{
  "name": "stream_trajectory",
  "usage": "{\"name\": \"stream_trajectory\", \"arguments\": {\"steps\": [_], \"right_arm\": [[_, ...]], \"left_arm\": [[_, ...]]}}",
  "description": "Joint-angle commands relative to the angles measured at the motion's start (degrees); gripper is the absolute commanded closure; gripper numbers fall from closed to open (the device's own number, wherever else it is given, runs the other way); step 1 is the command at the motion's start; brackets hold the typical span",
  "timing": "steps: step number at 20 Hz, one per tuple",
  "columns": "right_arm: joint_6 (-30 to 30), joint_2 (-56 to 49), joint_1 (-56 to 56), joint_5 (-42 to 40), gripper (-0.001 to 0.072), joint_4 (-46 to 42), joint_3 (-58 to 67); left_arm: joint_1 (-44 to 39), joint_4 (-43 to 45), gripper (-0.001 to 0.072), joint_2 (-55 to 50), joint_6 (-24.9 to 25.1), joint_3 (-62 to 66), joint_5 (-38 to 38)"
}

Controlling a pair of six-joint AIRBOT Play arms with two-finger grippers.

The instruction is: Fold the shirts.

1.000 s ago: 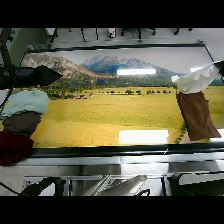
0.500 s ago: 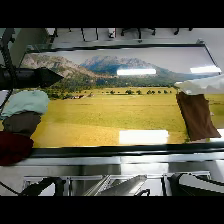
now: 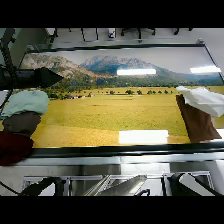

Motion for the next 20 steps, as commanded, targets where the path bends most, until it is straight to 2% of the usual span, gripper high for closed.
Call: {"name": "stream_trajectory", "arguments": {"steps": [1, 8, 9, 10, 11, 14, 18, 19, 20], "right_arm": [[1.3, 1.5, -2.9, -9.0, 0.0686, -5.9, -1.4], [1.3, 0.7, -2.9, -9.1, 0.0676, -12.4, -12.6], [1.3, 0.1, -2.9, -9.6, 0.0578, -12.7, -13.9], [1.3, -0.5, -2.9, -10.6, 0.0235, -13.0, -14.5], [1.3, -1.2, -2.9, -11.5, 0.0015, -12.8, -14.5], [2.4, -1.5, -2.9, -11.8, 0.0014, -10.8, -13.2], [1.3, -1.3, -2.6, -11.8, 0.0027, -2.1, -5.2], [-0.4, -1.2, -2.1, -11.5, 0.0196, 1.5, -3.2], [-2.0, -0.6, -1.5, -10.1, 0.042, 4.9, -2.1]], "left_arm": [[0.0, 0.0, 0.0693, 0.0, 0.0, 0.0, 0.0], [0.0, 0.0, 0.0693, 0.0, 0.0, 0.0, 0.0], [0.0, 0.0, 0.0694, 0.0, 0.0, 0.0, 0.0], [0.0, 0.0, 0.0693, 0.0, 0.0, 0.0, 0.0], [0.0, 0.0, 0.0693, 0.0, 0.0, 0.0, 0.0], [0.0, 0.0, 0.0693, 0.0, 0.0, 0.0, 0.0], [0.0, 0.0, 0.0693, 0.0, 0.0, 0.0, -0.2], [0.0, 0.0, 0.0694, 0.0, 0.0, 0.0, -0.5], [0.0, 0.0, 0.0693, 0.0, 0.0, 0.0, -0.9]]}}
